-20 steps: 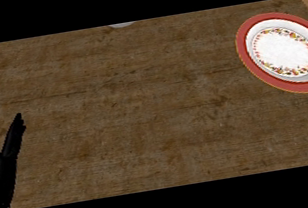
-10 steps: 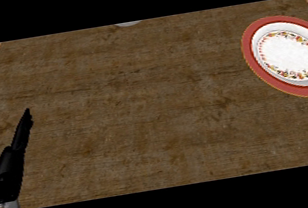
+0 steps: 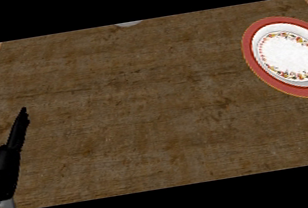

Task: Pick the cupcake from the plate and place it in the plate

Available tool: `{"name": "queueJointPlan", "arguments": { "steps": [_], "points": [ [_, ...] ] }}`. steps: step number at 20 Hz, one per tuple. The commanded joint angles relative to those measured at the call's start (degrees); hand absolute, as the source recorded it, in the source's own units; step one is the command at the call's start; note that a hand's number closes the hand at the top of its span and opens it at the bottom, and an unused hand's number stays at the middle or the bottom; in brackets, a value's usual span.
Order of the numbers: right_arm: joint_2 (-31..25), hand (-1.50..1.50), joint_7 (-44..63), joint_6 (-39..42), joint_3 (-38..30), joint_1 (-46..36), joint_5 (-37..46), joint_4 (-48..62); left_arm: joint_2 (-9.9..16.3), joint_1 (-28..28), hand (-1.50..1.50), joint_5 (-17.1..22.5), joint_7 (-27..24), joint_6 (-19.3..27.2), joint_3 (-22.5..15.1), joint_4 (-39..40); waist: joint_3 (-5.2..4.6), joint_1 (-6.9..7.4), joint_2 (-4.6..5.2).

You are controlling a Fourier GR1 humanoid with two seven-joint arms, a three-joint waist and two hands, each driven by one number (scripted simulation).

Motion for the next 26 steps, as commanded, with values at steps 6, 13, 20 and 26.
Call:
{"name": "queueJointPlan", "arguments": {
  "steps": [6,13,20,26],
  "points": [
    [11.56,1.5,5.83,-5.0,4.34,-3.28,6.45,3.8,-0.54,-0.54,0.0,-0.28,1.22,-0.6,0.08,-0.86,0.01,-0.18,0.01],
    [15.08,1.5,11.83,-0.15,0.15,-5.2,2.85,9.57,-0.54,-0.42,0.0,0.12,-0.33,-1.15,1.08,1.07,0.02,-0.2,0.24],
    [17.38,-1.5,12.89,-3.83,-0.98,-4.47,2.65,10.45,-2.47,-0.43,0.0,-1.66,3.03,-0.03,-0.92,-2.85,0.12,0.5,0.46],
    [14.36,-1.5,9.81,-2.11,-10.94,-3.14,-7.22,10.91,-1.99,0.99,0.0,-1.89,-1.75,0.04,0.28,0.36,0.13,-0.22,0.56]
  ]
}}
